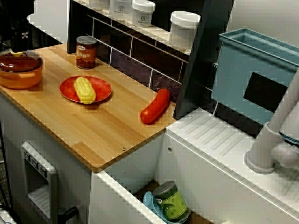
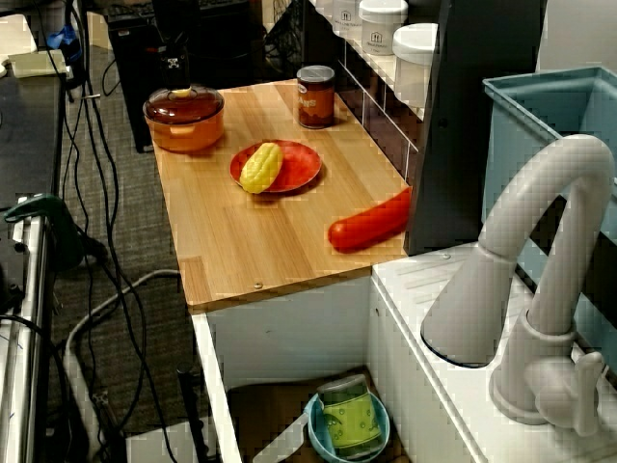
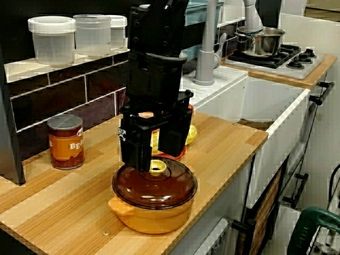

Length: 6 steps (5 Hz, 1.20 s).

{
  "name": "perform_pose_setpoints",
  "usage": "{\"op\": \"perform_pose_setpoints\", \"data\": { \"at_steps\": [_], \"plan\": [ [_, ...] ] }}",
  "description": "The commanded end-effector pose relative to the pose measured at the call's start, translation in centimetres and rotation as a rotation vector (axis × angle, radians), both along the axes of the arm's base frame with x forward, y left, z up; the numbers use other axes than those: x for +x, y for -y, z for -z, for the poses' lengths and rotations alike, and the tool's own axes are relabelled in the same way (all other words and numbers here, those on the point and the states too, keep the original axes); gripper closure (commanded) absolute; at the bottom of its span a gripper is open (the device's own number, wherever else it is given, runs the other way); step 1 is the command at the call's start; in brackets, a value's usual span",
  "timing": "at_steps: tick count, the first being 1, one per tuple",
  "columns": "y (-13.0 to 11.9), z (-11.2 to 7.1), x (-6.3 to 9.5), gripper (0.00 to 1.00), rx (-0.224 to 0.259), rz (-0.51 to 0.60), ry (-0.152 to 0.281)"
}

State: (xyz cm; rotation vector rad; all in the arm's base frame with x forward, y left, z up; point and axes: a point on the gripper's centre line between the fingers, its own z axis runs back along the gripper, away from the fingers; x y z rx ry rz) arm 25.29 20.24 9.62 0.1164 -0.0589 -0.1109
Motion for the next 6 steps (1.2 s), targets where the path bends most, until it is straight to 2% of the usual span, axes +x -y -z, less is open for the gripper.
{"op": "perform_pose_setpoints", "data": {
  "at_steps": [1, 6],
  "plan": [
    [-0.3, -1.3, 0.2, 0.00, -0.002, 0.034, 0.009],
    [0.0, 0.5, 0.7, 0.00, 0.039, 0.026, 0.006]
  ]
}}
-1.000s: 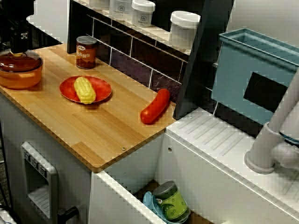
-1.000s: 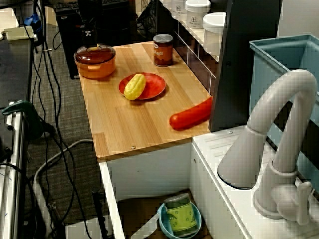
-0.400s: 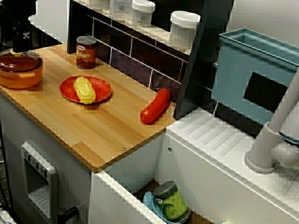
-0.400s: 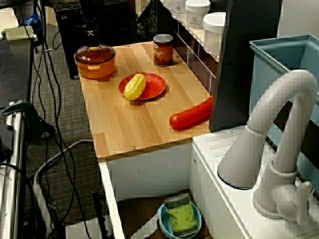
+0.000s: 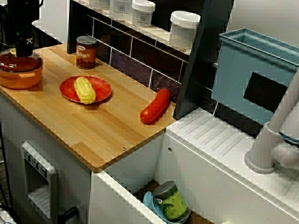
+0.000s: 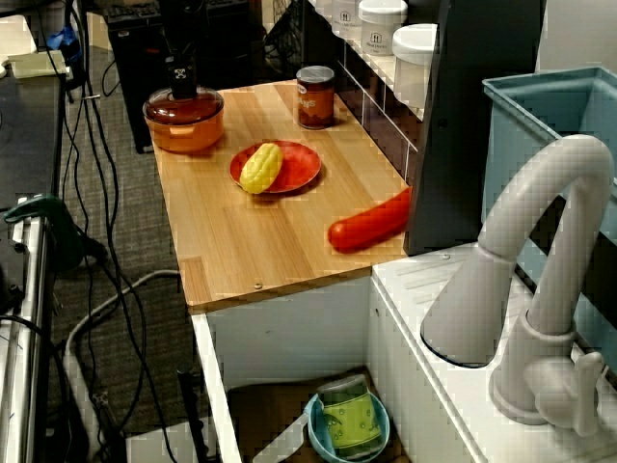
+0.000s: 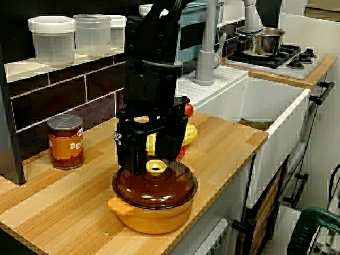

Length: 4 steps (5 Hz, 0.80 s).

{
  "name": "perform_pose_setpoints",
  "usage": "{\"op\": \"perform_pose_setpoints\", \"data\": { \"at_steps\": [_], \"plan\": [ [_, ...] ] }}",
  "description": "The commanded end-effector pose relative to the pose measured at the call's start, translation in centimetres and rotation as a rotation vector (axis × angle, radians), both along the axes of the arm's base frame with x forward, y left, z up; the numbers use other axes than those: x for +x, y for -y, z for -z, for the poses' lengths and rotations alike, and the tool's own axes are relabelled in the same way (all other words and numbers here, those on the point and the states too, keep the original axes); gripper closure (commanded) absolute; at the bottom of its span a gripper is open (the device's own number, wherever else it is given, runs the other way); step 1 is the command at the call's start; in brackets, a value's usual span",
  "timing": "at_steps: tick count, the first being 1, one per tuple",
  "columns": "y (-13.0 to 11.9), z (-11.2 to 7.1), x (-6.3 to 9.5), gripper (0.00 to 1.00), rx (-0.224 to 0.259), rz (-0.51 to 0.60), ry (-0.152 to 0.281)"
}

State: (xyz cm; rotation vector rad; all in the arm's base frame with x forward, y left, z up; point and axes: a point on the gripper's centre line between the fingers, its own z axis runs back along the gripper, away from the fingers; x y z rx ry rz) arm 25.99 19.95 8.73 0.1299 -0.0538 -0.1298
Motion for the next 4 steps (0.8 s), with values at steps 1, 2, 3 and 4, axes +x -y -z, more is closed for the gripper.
{"op": "perform_pose_setpoints", "data": {
  "at_steps": [1, 2, 3, 4],
  "plan": [
    [-0.36, -0.38, 0.06, 0.00, 0.027, 0.011, 0.009],
    [-0.46, -0.41, 0.04, 0.00, 0.031, 0.014, 0.012],
    [-0.58, -0.31, -0.02, 0.00, 0.033, 0.017, 0.010],
    [-0.70, -0.40, -0.08, 0.00, 0.032, 0.019, 0.008]
  ]
}}
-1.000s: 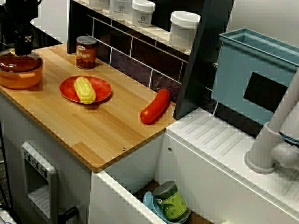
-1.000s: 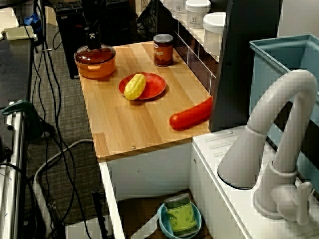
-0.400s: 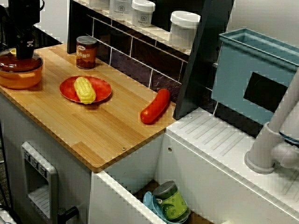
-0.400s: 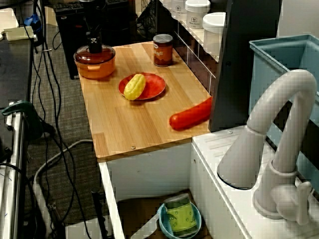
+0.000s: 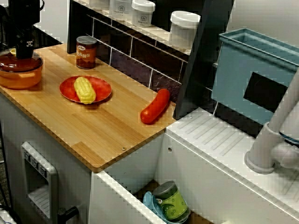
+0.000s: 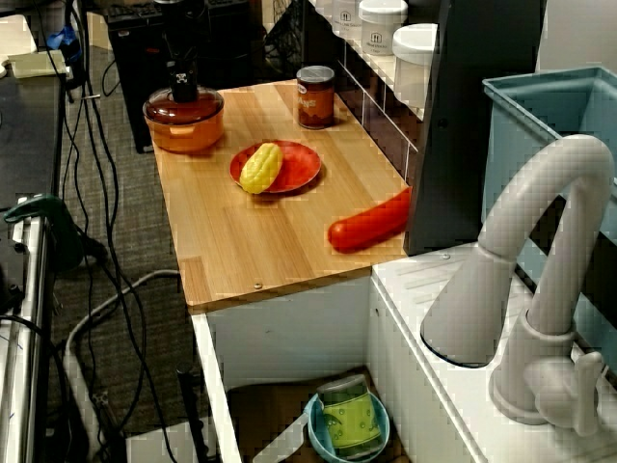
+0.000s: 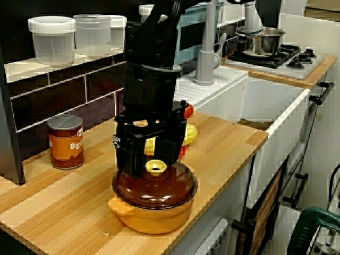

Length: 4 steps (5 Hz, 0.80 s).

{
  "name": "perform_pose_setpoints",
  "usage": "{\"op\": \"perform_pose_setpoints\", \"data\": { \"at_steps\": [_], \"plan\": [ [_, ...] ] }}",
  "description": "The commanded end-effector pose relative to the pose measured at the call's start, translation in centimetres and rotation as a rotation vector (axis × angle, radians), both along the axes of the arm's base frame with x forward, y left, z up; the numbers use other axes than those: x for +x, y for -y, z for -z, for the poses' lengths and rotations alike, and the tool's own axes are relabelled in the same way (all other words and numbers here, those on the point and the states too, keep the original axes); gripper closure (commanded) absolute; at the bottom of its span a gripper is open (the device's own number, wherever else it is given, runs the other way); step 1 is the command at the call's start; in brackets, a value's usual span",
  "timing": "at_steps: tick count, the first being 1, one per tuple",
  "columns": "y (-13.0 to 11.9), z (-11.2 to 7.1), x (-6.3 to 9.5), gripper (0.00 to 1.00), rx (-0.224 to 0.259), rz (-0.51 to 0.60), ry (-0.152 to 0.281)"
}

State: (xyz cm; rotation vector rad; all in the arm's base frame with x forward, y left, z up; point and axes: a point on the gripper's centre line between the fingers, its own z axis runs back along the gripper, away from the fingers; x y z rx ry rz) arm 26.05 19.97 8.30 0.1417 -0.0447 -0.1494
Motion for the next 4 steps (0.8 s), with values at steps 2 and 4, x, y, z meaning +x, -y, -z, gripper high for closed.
{"op": "perform_pose_setpoints", "data": {
  "at_steps": [2, 4],
  "plan": [
    [-1.02, -0.94, -0.20, 0.00, 0.013, 0.009, 0.008],
    [-1.64, -1.56, -0.97, 1.00, -0.001, 0.061, -0.001]
  ]
}}
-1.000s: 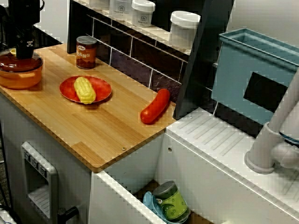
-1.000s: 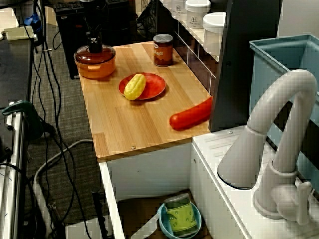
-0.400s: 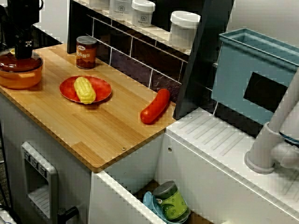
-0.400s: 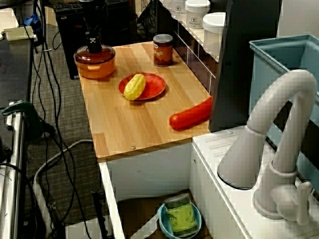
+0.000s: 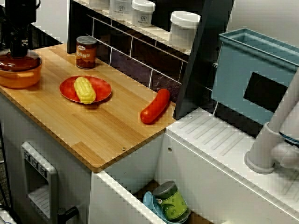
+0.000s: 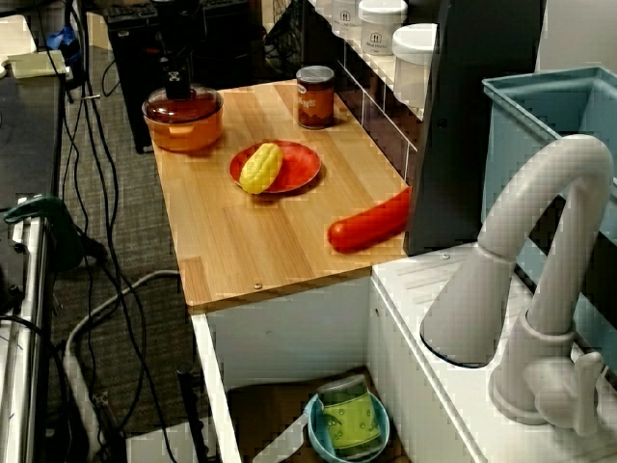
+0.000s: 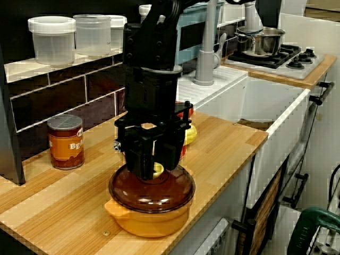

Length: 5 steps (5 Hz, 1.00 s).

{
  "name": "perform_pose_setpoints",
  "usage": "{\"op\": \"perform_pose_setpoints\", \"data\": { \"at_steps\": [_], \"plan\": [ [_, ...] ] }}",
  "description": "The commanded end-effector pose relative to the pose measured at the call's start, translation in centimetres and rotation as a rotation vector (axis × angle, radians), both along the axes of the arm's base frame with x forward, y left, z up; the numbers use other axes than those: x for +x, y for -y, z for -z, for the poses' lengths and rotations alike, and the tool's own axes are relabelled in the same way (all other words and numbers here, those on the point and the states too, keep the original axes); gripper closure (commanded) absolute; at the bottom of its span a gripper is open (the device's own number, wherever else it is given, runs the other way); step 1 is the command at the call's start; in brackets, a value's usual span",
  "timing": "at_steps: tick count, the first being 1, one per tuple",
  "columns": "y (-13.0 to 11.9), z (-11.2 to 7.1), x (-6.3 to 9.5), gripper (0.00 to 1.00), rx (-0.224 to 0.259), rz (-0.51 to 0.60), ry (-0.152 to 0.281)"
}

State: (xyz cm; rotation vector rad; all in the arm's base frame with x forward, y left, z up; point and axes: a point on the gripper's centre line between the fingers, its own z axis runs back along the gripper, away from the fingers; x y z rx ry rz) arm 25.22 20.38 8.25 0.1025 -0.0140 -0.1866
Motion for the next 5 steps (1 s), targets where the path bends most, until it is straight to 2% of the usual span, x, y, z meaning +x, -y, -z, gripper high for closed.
{"op": "perform_pose_setpoints", "data": {
  "at_steps": [1, 4, 5],
  "plan": [
    [-1.57, -2.14, -0.13, 1.00, 0.028, 0.042, 0.046],
    [-2.27, -2.78, -0.23, 1.00, 0.012, 0.033, 0.041],
    [-2.33, -2.93, -0.17, 0.00, 0.008, 0.029, 0.047]
  ]
}}
